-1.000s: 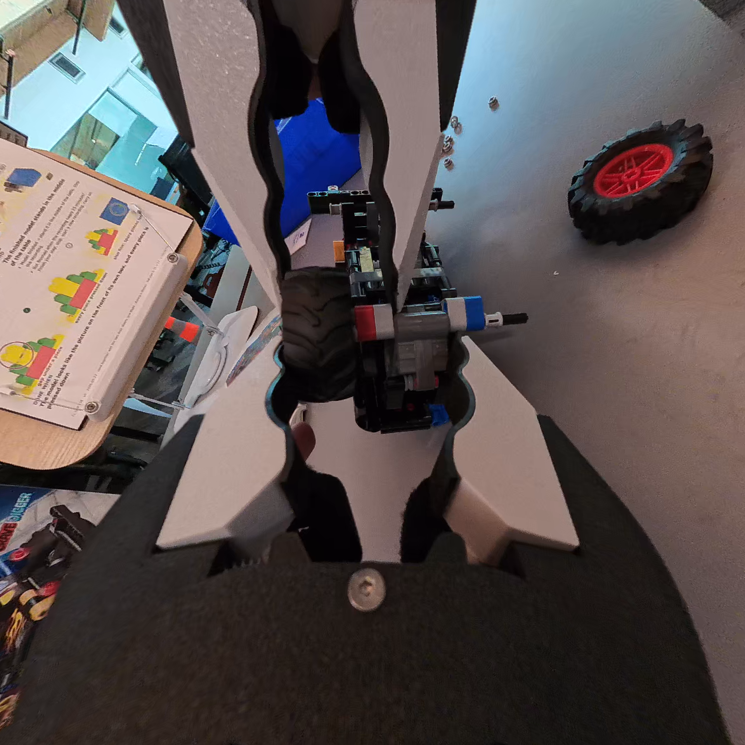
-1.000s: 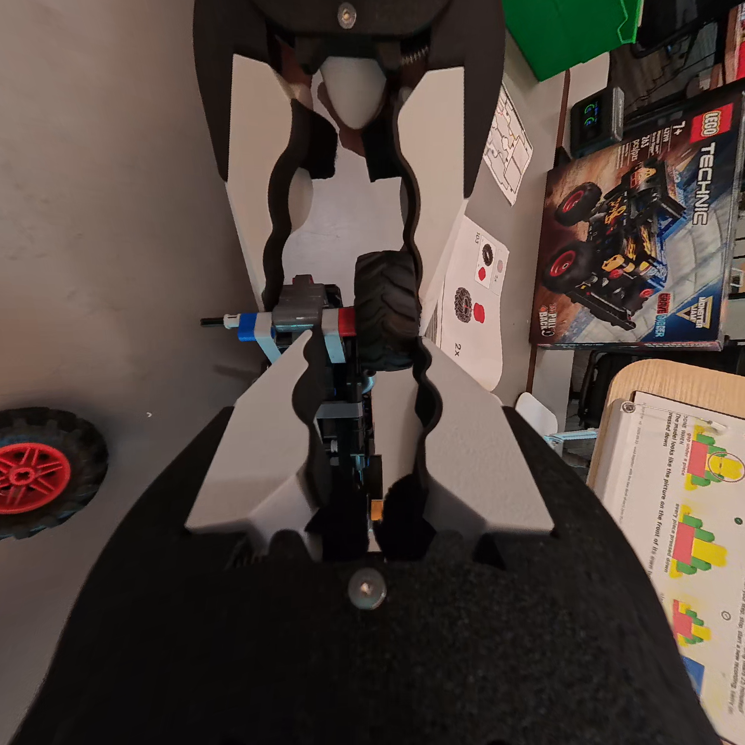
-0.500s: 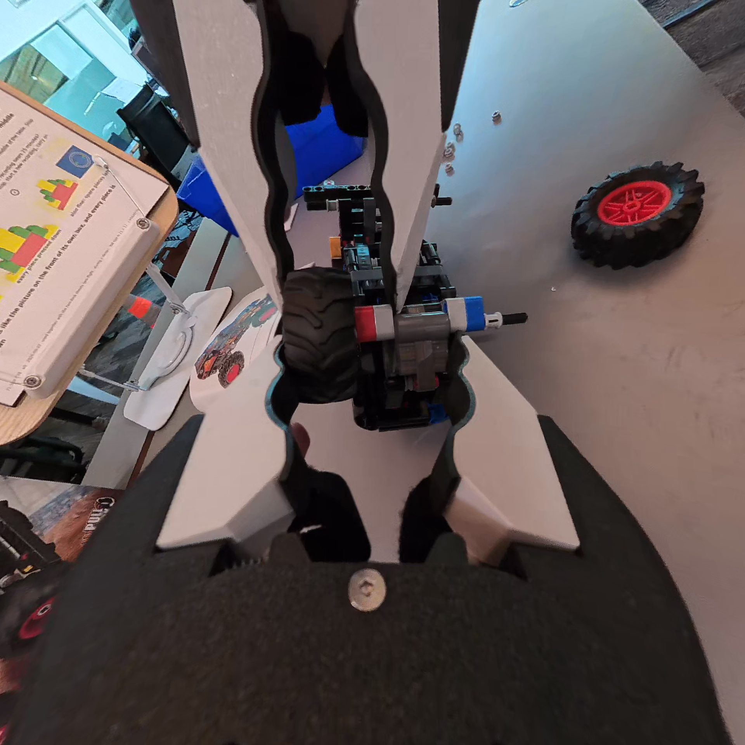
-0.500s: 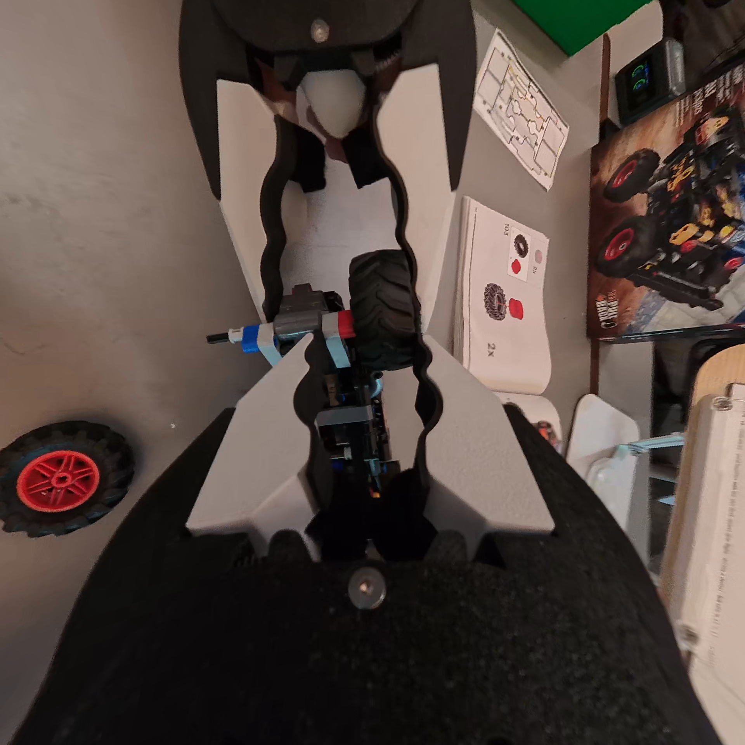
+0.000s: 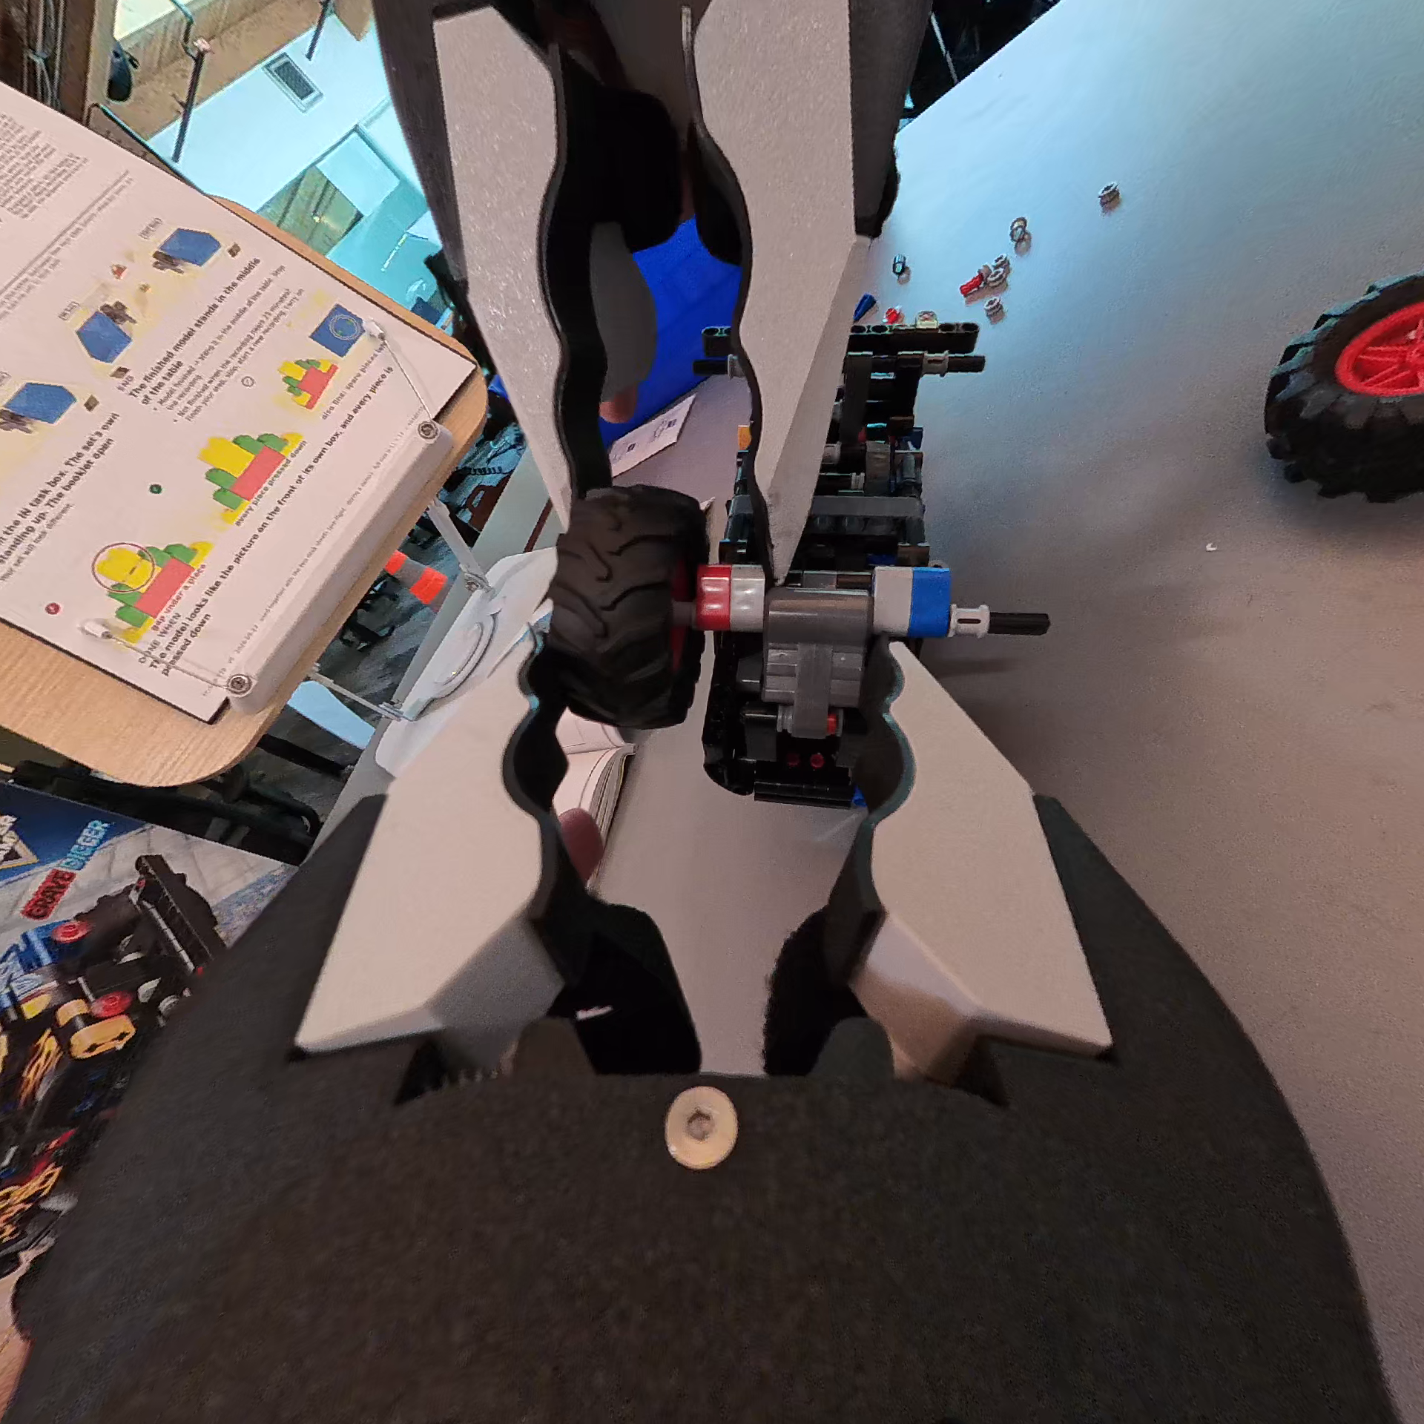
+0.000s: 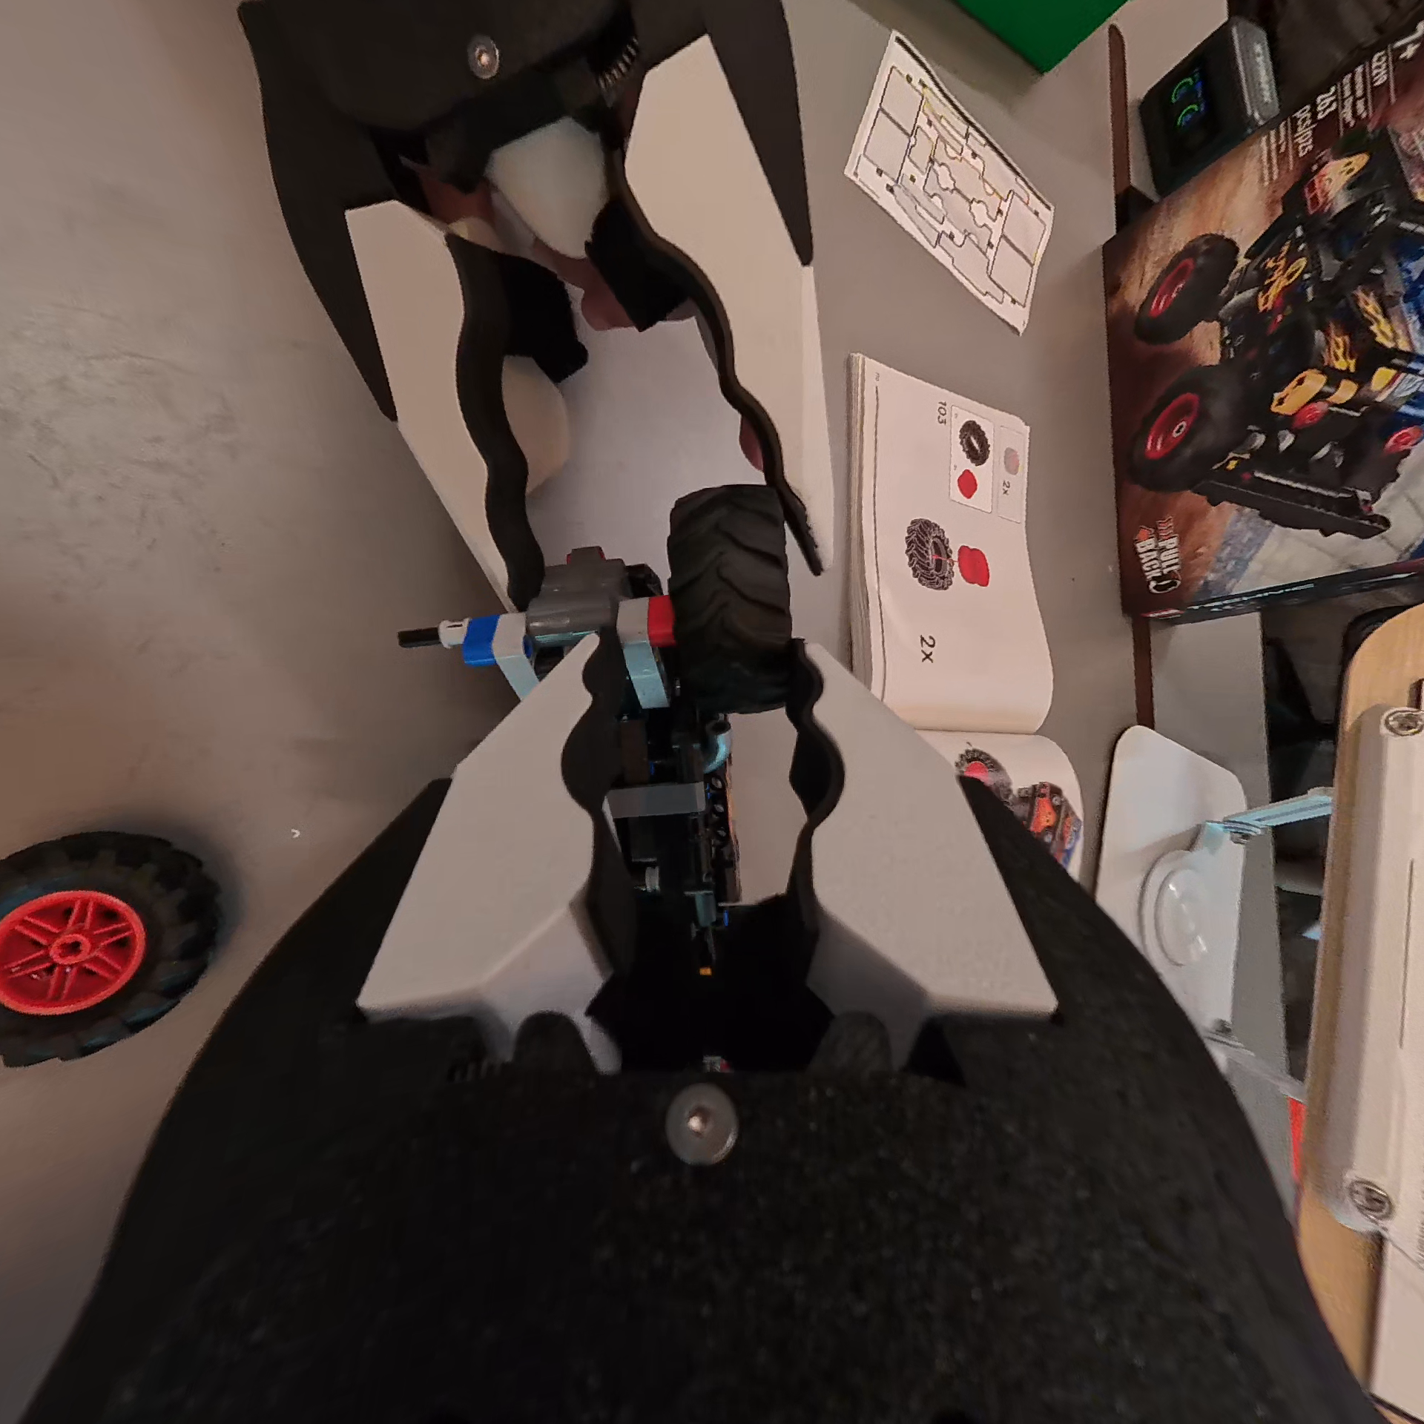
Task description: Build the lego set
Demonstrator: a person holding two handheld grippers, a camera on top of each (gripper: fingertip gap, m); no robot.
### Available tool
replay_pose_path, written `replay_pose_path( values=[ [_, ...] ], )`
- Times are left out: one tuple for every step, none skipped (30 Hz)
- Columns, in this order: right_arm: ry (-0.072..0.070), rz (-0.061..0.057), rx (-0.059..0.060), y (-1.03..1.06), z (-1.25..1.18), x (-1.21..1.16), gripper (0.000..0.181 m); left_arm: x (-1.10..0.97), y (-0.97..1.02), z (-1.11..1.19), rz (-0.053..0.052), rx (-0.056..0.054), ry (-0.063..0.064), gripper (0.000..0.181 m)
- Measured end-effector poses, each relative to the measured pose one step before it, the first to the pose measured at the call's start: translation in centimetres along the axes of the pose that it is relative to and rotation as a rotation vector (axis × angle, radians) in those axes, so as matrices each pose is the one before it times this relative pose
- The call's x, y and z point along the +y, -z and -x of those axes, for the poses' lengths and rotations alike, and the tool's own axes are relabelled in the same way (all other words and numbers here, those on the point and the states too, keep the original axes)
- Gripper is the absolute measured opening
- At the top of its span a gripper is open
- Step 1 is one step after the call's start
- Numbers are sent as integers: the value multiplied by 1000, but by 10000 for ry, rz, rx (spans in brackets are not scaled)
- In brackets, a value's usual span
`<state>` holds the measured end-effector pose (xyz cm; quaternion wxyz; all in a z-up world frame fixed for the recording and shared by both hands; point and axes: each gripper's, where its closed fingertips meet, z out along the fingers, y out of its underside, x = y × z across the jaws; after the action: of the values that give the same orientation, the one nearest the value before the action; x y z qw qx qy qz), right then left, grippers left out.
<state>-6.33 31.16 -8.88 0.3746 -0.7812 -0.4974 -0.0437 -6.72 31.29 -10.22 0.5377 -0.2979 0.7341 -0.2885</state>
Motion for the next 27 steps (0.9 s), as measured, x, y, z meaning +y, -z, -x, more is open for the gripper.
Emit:
replay_pose_path(
  values=[
    [-147, -127, -108, -13, 26, 9, 42, -31, 0, -38, -32, 99, 102, 76],
    [-204, -100, -123, -9, 27, 26, 41, -36, 5, -30, -13, 77, 60, 76],
    [-142, -88, -98, 6, 30, 16, 41, -39, -6, -28, 12, 33, 26, 75],
    [-61, -83, -33, 4, 4, 32, 41, -19, -16, -10, 29, 0, 1, 75],
    [-72, -73, -16, -18, 0, 0, 41, -4, -7, 5, 29, 3, -29, 75],
    [-11, -51, 16, 0, -14, 4, 41, 25, -5, 8, 25, 29, 24, 75],
    [29, -15, 7, 6, 14, 3, 41, 9, -11, -22, 4, 22, 25, 74],
    [-28, 49, -73, 22, 67, 22, 41, -28, 7, -61, -4, 17, -18, 74],
    [66, 30, 19, 11, 17, -9, 41, 3, -6, -32, 27, -3, 6, 74],
    [58, 17, -4, 34, 25, 29, 40, -21, -10, -36, 17, -21, 3, 74],
    [42, 61, -65, 71, 100, 59, 40, -72, -29, -89, 14, -9, -18, 73],
    [38, 65, 12, 36, 9, 27, 40, -43, -27, -36, 27, -27, -33, 73],
    [24, -23, 96, 24, -21, -1, 41, -22, -4, 4, 4, -36, -49, 74],
    [-92, -133, 11, 26, 84, -49, 42, -65, 39, -49, -55, -72, -142, 74],
    [-69, -196, 21, 30, 151, -67, 43, -98, 81, -114, -102, -119, -212, 74],
    [19, -105, 90, 72, 260, -55, 44, -103, 122, -196, -78, -95, -286, 75],
    [139, 23, 261, 76, 299, -119, 45, -112, 170, -205, 0, -76, -430, 75],
    [311, 89, 385, 116, 345, -141, 46, -146, 222, -174, -8, -105, -467, 75],
    [480, 120, 494, 168, 281, -141, 47, -131, 197, -186, -47, -122, -320, 75],
    [554, 153, 499, 202, 277, -105, 47, -7, 146, -196, -16, -143, -256, 75],
    [573, 164, 426, 63, 358, -109, 46, 74, 102, -207, 64, -192, -404, 74],
    [716, 267, 318, -107, 417, -58, 46, 25, 106, -215, 61, -303, -727, 74],
    [713, 334, 188, -197, 439, -58, 46, -30, 90, -200, 63, -377, -909, 74],
    [629, 382, 71, -181, 373, -73, 46, 55, 25, -174, 149, -294, -607, 75],
    [589, 309, -40, -56, 329, -145, 43, 64, -1, -181, 124, -67, -57, 75],
    [487, 223, -10, 65, 81, -108, 42, 40, -12, -152, 46, 85, 230, 75],
    [280, 101, -128, 102, 101, -77, 41, -60, 30, -99, -23, 80, 143, 74]
  ],
)
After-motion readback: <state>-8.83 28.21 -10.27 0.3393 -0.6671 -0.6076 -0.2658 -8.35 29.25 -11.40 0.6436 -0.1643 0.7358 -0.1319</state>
